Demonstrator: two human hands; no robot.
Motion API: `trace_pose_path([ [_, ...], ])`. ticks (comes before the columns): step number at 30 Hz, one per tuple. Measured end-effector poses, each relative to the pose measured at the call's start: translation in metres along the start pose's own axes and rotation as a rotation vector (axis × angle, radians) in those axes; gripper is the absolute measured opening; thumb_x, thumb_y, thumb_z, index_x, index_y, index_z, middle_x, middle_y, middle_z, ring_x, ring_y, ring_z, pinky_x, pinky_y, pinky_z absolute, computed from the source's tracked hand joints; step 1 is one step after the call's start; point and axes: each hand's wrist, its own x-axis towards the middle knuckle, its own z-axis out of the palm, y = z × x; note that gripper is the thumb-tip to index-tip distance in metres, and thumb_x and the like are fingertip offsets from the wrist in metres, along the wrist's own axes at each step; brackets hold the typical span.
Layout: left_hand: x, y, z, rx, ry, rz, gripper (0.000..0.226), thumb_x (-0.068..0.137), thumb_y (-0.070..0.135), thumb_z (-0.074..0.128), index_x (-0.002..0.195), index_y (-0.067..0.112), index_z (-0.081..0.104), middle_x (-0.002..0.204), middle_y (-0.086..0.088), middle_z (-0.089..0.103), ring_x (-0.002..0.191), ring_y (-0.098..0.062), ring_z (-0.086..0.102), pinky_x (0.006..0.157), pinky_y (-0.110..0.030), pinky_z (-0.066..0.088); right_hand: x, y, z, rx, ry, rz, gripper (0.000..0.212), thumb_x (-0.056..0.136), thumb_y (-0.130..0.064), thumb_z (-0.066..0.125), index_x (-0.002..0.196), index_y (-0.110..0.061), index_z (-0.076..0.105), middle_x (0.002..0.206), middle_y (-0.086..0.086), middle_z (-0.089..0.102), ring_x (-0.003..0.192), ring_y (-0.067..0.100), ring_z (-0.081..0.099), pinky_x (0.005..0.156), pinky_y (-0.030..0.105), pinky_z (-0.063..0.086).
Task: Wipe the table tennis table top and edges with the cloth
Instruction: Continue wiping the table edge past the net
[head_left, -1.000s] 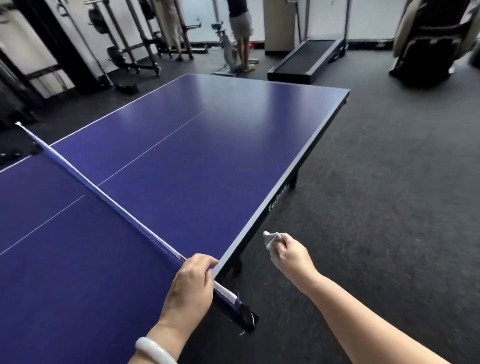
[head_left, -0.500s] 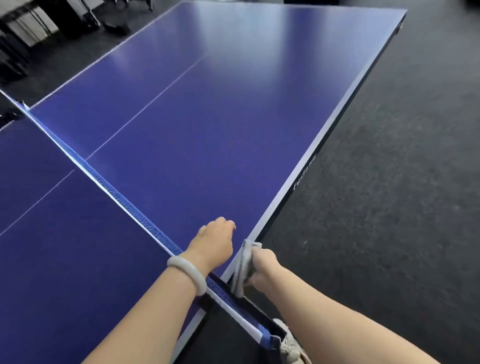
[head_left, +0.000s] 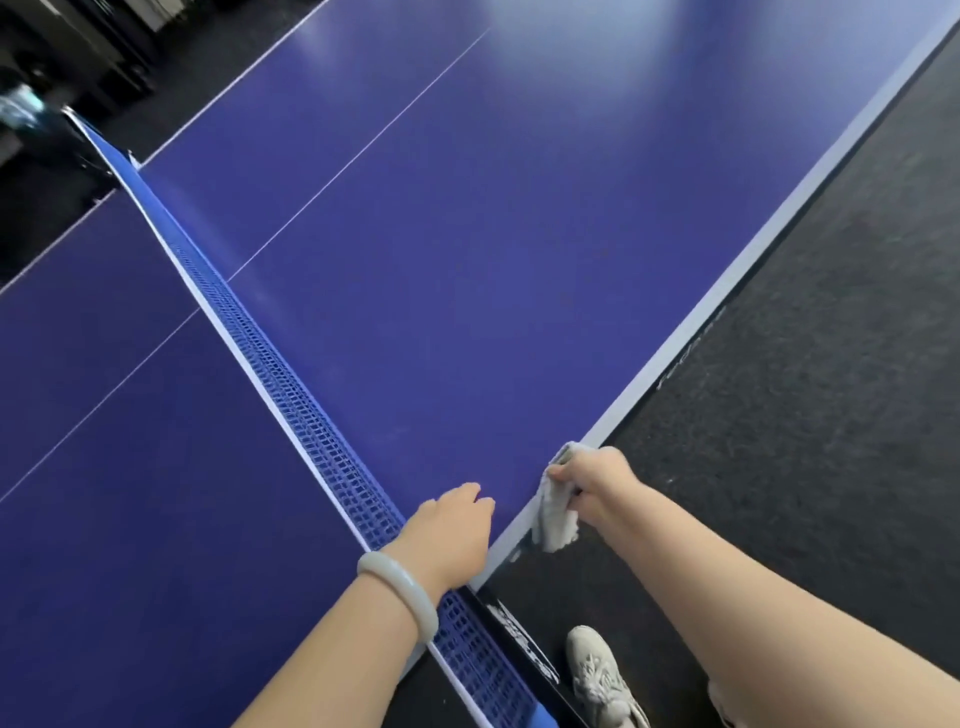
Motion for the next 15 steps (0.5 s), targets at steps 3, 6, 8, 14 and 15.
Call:
trace_pose_path([
  [3,0.019,0.006,-0.005,0.009,0.064,0.040,0.073,0.094,-0.004,0.031,0.159,0.017,0.003,0.166,-0.006,-0.008,0.153,-0.025,0.001,0.121,-0.042,0.020,0.000,0.017,0.000,0.050,0.150,-0.114,0.016,0.089,-0.004,0.067,0.102,-0.006,0.056,0.096,0.017,0.063,0.081,0.026,0.062,0.071,0.035,0.054],
  [6,0.044,0.014,-0.014,-0.014,0.161,0.042,0.084,0.090,-0.005,0.033,0.158,0.022,-0.008,0.164,-0.001,-0.018,0.152,-0.024,-0.008,0.123,-0.041,0.014,-0.006,0.044,0.024,0.178,0.108,0.008,0.035,0.093,-0.018,0.067,0.122,-0.010,0.050,0.114,0.022,0.064,0.102,0.036,0.066,0.091,0.056,0.054],
  [8,0.059,0.016,-0.018,-0.050,0.181,0.039,0.086,0.090,-0.004,0.036,0.157,0.024,-0.010,0.164,0.000,-0.019,0.152,-0.024,-0.008,0.121,-0.040,0.022,-0.006,0.046,0.028,0.252,0.038,0.073,0.018,0.096,-0.016,0.066,0.110,-0.011,0.057,0.106,0.019,0.066,0.093,0.035,0.067,0.092,0.061,0.052],
  [14,0.072,0.009,-0.003,-0.042,0.195,0.065,0.075,0.106,0.026,0.039,0.155,0.027,-0.017,0.162,0.003,-0.025,0.152,-0.024,-0.012,0.118,-0.037,0.029,0.016,-0.031,-0.044,0.127,0.181,-0.211,0.014,0.094,-0.008,0.066,0.081,-0.010,0.062,0.075,0.010,0.069,0.073,0.027,0.068,0.066,0.034,0.056],
  [15,0.073,0.007,-0.003,-0.002,0.218,0.066,0.075,0.106,0.034,0.040,0.155,0.027,-0.016,0.163,0.003,-0.023,0.152,-0.024,-0.009,0.119,-0.037,0.026,0.019,-0.040,-0.054,0.101,0.205,-0.249,0.008,0.093,-0.011,0.068,0.089,-0.007,0.063,0.084,0.017,0.071,0.083,0.035,0.070,0.076,0.041,0.057],
])
